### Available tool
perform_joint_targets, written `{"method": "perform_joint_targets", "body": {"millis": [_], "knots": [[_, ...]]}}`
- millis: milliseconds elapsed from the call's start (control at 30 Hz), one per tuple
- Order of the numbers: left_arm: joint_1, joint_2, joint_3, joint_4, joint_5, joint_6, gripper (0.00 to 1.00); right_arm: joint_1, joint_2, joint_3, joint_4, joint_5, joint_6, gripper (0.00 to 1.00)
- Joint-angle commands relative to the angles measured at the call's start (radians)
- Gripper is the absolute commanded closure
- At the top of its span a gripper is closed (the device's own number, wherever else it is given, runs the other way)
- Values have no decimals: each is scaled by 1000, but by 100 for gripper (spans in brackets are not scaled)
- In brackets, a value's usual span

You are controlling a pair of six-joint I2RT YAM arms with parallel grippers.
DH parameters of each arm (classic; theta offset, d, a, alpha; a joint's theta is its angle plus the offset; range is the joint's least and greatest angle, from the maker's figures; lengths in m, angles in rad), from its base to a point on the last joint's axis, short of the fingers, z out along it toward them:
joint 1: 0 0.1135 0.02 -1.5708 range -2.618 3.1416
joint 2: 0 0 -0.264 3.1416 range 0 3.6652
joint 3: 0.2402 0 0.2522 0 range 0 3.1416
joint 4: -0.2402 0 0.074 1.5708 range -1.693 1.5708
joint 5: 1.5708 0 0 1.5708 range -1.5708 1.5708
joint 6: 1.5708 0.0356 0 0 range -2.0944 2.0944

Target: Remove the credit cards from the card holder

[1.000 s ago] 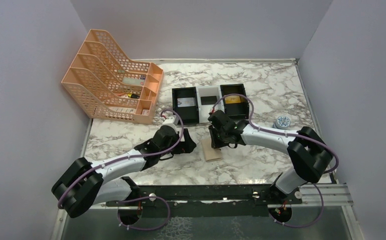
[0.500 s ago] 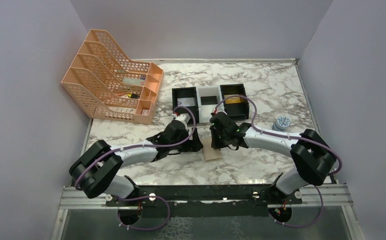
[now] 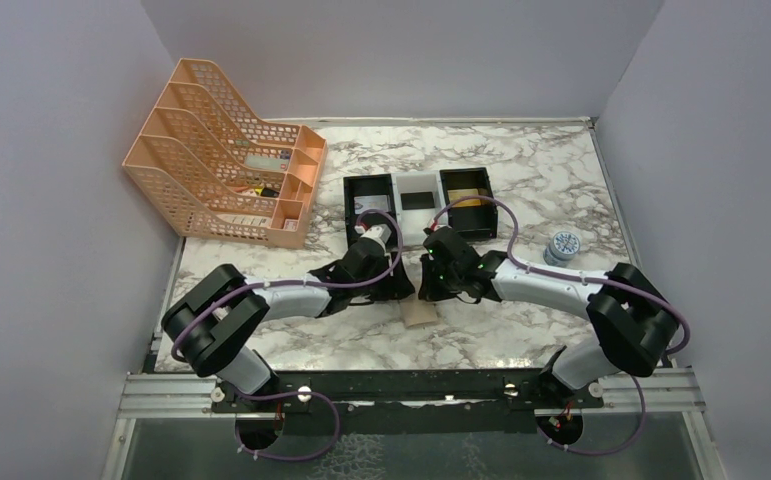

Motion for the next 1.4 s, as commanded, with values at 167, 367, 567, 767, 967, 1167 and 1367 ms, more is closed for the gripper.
{"method": "perform_joint_targets", "body": {"millis": [167,367,567,767,967,1167,1367], "knots": [[-16,69,11,-194,-58,85,53,4,-51,-19,59,-40,29,91],[-24,94,20,-213,-54,128,58,3,-49,-21,54,-36,28,91],[-24,72,18,-232,-86,126,53,0,-87,-25,21,3,15,90],[-24,52,32,-230,-83,145,48,-7,-115,-23,-61,81,-6,84],[-23,38,39,-233,-69,155,47,-10,-118,-14,-146,170,-36,79],[-24,14,32,-233,-62,160,44,-12,-129,-14,-155,160,-62,68],[-24,-4,29,-235,-57,162,43,-12,-112,-1,-197,202,-59,65]]}}
